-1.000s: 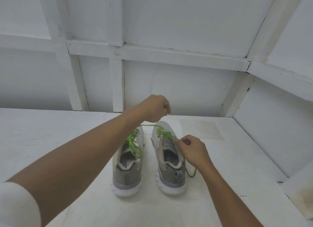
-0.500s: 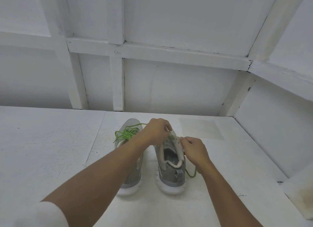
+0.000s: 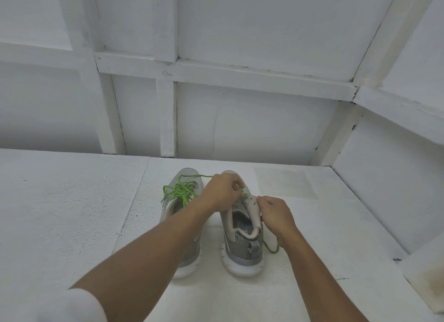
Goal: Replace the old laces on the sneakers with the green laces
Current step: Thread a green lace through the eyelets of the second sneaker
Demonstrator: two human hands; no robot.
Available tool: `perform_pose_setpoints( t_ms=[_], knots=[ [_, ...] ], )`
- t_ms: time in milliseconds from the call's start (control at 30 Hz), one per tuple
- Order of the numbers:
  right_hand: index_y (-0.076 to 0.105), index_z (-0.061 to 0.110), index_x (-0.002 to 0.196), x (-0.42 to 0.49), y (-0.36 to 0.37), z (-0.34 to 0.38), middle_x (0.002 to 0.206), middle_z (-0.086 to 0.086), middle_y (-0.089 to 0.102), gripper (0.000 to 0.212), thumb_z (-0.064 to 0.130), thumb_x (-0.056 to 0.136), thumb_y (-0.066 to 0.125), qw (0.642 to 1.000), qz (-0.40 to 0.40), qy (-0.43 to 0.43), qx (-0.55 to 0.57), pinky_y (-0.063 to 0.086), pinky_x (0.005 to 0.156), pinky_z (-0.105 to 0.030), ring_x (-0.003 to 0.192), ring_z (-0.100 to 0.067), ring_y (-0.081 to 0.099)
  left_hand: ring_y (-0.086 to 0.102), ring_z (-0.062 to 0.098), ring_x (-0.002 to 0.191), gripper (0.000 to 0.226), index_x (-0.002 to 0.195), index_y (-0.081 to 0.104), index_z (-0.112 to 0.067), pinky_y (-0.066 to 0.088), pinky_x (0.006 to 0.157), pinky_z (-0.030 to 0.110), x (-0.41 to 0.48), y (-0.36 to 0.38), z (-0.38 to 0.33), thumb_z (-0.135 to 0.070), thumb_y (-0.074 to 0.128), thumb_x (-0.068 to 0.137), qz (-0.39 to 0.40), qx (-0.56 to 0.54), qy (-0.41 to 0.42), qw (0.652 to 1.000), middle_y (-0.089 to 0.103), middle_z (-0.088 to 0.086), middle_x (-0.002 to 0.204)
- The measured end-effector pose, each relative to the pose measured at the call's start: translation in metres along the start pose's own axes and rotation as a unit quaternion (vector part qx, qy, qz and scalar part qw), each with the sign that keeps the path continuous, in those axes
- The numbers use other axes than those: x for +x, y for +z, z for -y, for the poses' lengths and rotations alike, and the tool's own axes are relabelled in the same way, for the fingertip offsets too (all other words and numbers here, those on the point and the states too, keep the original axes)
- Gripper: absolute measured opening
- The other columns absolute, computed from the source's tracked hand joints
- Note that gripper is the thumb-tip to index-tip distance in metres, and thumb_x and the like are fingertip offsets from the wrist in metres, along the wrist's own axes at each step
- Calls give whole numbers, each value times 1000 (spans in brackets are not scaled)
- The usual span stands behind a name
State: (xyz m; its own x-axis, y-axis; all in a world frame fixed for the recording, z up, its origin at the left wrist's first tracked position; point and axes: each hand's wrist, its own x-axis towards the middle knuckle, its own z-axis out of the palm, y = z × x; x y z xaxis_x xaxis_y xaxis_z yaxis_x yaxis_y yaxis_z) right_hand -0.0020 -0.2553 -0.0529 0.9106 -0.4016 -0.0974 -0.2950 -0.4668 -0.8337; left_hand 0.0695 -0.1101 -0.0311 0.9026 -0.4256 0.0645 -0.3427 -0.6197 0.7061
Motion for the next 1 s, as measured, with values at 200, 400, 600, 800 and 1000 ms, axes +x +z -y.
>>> perform_pose_setpoints(
  t_ms=[200, 400, 600, 800, 1000],
  knots=[
    [41, 14, 66, 3, 0, -3, 69, -6, 46, 34, 27, 97, 43, 1000, 6, 5, 0, 28, 62, -32, 66, -20, 42, 62, 14, 93, 17, 102, 69, -17, 50, 83, 27, 1, 4, -7, -18, 68, 85, -13, 14, 10, 1000, 70, -1, 97],
    [43, 13, 67, 3, 1, -4, 70, -7, 47, 33, 26, 97, 43, 1000, 9, 5, 1, 29, 63, -32, 67, -20, 41, 62, 15, 95, 17, 101, 70, -16, 50, 85, 30, 1, 6, -7, -18, 68, 85, -13, 30, 16, 999, 69, 0, 98],
    [42, 11, 67, 4, 0, -3, 70, -7, 47, 34, 25, 98, 42, 1000, 11, 3, -6, 29, 61, -32, 66, -19, 39, 63, 15, 93, 17, 102, 69, -17, 51, 84, 29, 2, 7, -7, -16, 66, 85, -6, 28, 9, 1000, 70, -1, 98],
    [44, 11, 69, 4, 1, -4, 72, -8, 49, 32, 26, 97, 42, 1000, 12, 1, -8, 30, 62, -32, 67, -19, 41, 63, 14, 93, 17, 102, 69, -17, 51, 84, 28, 3, 8, -7, -16, 66, 85, -2, 39, 14, 999, 70, -3, 98],
    [44, 12, 68, 6, 0, -6, 71, -7, 49, 33, 28, 97, 42, 1000, 15, -3, -13, 30, 62, -32, 68, -20, 45, 63, 15, 94, 18, 102, 70, -18, 52, 85, 30, 4, 9, -8, -16, 64, 86, 0, 65, 23, 998, 70, -3, 100]
  ],
)
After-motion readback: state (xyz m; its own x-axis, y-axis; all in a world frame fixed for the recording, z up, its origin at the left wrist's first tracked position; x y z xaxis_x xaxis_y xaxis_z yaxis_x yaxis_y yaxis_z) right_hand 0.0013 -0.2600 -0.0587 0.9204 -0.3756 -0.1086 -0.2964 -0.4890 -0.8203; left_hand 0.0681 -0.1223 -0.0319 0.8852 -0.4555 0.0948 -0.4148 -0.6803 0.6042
